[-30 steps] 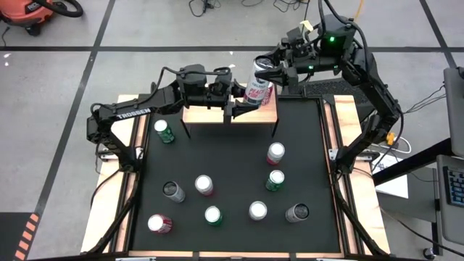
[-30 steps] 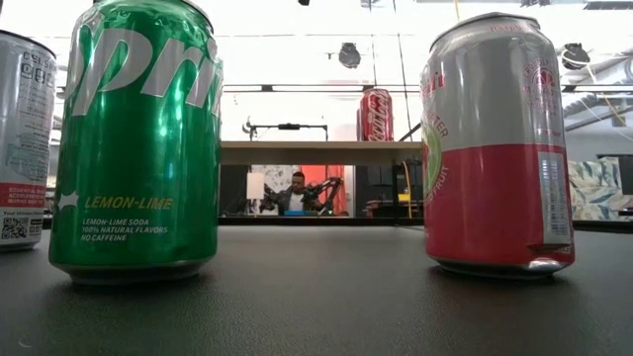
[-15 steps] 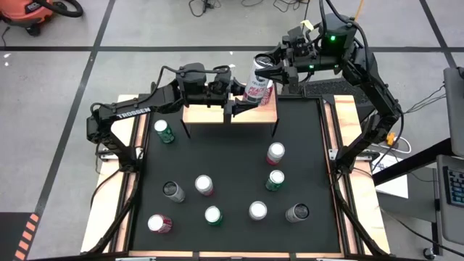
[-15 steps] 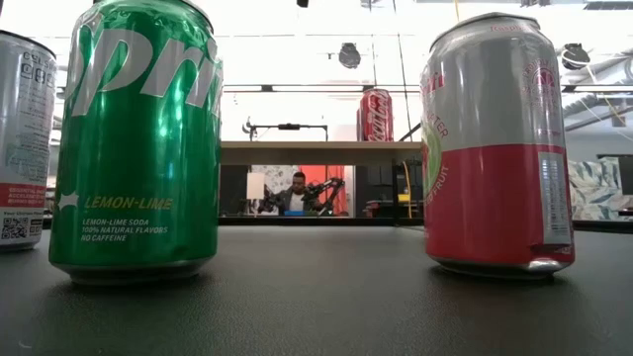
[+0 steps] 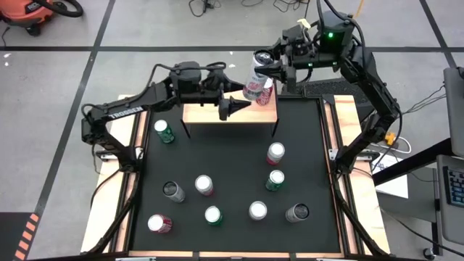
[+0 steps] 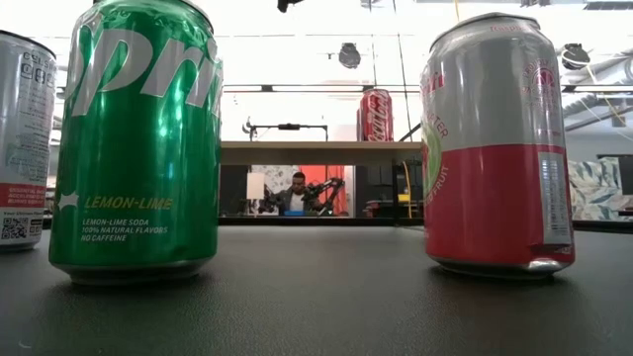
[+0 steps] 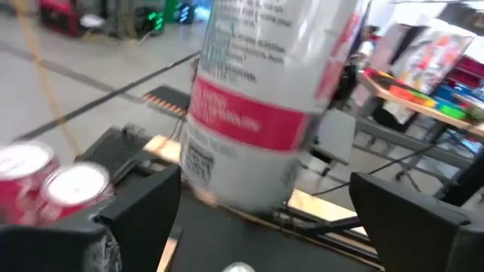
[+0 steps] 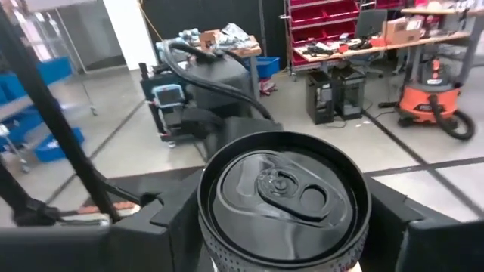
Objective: Place canned beverage on shelf
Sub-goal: Put the top white pink soda can on the shelf
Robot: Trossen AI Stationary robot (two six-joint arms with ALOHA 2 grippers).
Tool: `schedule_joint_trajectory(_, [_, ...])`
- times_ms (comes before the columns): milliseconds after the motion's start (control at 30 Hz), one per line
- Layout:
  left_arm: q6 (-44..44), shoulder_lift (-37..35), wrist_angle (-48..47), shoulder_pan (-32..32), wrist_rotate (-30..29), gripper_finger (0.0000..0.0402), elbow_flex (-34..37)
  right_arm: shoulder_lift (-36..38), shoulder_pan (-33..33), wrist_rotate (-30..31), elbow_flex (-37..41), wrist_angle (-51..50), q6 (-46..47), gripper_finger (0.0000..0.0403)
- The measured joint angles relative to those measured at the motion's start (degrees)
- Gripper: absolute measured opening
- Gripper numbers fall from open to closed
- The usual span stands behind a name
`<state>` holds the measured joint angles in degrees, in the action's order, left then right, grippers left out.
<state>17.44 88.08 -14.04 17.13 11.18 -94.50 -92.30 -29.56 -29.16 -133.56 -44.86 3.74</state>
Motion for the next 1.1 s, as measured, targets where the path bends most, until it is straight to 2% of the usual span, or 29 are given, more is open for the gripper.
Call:
schedule_joint_trajectory(133, [0.3, -2.64, -4.05, 0.59, -3.13, 0.0385, 0.0, -1.84, -2.1, -0.44, 0.0, 1.81, -5.09, 0.023])
schedule_joint_trajectory(333, [0.34, -6.29, -7.4, 1.08, -7.97, 0.0385, 0.0, -6.18, -6.7, -7.12, 0.0, 3.73, -7.62, 0.023])
schedule_joint_trajectory(567, [1.82, -8.73, -11.22, 1.02, -11.35, 0.0386, 0.0, -11.66, -11.78, -12.2, 0.0, 4.09, -10.27, 0.0231])
schedule_joint_trajectory(767, [4.49, -9.63, -15.13, 1.02, -11.7, 0.0386, 0.02, -14.42, -15.21, -19.12, 0.0, 4.73, -7.42, 0.0231])
schedule_joint_trajectory(933, [4.66, -10.15, -15.94, 0.74, -11.48, 0.0386, 0.04, -14.46, -15.73, -19.13, 0.0, 4.58, -7.99, 0.0232])
schedule_joint_trajectory(1100, [3.4, -10.25, -16.1, 0.74, -8.77, 0.0386, 0.07, -14.79, -15.1, -19.07, 0.27, 4.51, -7.33, 0.0232])
